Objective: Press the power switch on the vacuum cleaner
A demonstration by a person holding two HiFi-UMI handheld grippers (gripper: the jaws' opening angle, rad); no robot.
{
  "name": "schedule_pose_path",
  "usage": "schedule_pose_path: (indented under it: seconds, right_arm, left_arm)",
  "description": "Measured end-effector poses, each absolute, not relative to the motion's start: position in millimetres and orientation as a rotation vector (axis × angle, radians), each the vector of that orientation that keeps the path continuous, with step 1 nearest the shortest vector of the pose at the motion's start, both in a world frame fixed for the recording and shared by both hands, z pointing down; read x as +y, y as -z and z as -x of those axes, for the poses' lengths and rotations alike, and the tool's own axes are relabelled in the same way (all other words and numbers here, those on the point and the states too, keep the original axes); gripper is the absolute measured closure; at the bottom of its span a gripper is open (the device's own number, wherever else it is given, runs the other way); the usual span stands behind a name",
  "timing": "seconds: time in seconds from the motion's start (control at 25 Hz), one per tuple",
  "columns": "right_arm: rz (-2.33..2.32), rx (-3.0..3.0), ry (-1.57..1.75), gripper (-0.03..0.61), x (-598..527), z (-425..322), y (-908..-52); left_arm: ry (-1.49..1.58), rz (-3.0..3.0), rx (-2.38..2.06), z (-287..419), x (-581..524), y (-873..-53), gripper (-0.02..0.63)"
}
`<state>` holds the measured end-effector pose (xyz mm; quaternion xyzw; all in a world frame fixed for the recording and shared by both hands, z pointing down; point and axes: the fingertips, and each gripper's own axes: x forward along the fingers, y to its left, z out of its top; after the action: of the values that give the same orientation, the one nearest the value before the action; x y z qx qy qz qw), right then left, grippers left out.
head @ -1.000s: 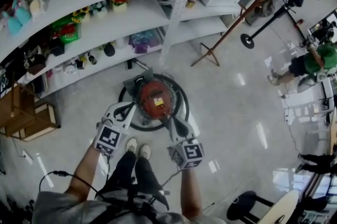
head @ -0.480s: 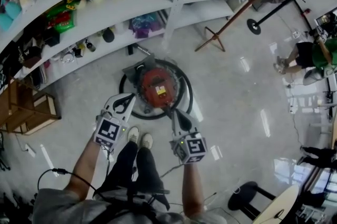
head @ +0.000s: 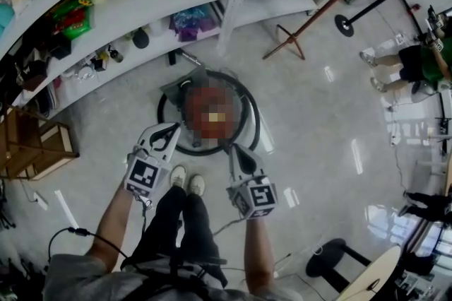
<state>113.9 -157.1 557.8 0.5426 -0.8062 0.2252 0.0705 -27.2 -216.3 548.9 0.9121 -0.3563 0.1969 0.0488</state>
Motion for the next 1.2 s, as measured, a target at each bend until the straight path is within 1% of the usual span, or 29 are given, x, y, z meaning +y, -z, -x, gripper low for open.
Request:
schedule_pose_path:
  seconds: [0.24, 0.68, 0.96, 1.2]
  right_arm:
    - [-1.614, -2.389, -0.735, 0.568, -168, -114, -601]
    - [-1.598, -2.337, -0.835, 0.568, -190, -123, -689]
    - [-1.599, -2.324, -0.904, 0.568, -201, -124, -736]
    - [-1.565, -2.320, -0.903, 0.568, -203, -122, -771]
  left_arm:
    - [-0.631, -2.759, -1.069, 30, -226, -586, 0.607]
    - [-0.684, -2.696, -1.002, 23, -243, -679, 0.607]
    - [-0.665, -2.640, -1.001, 25, -251, -719, 0.607]
    - [-0.725, -2.650, -0.938, 16, -240, -753, 0.607]
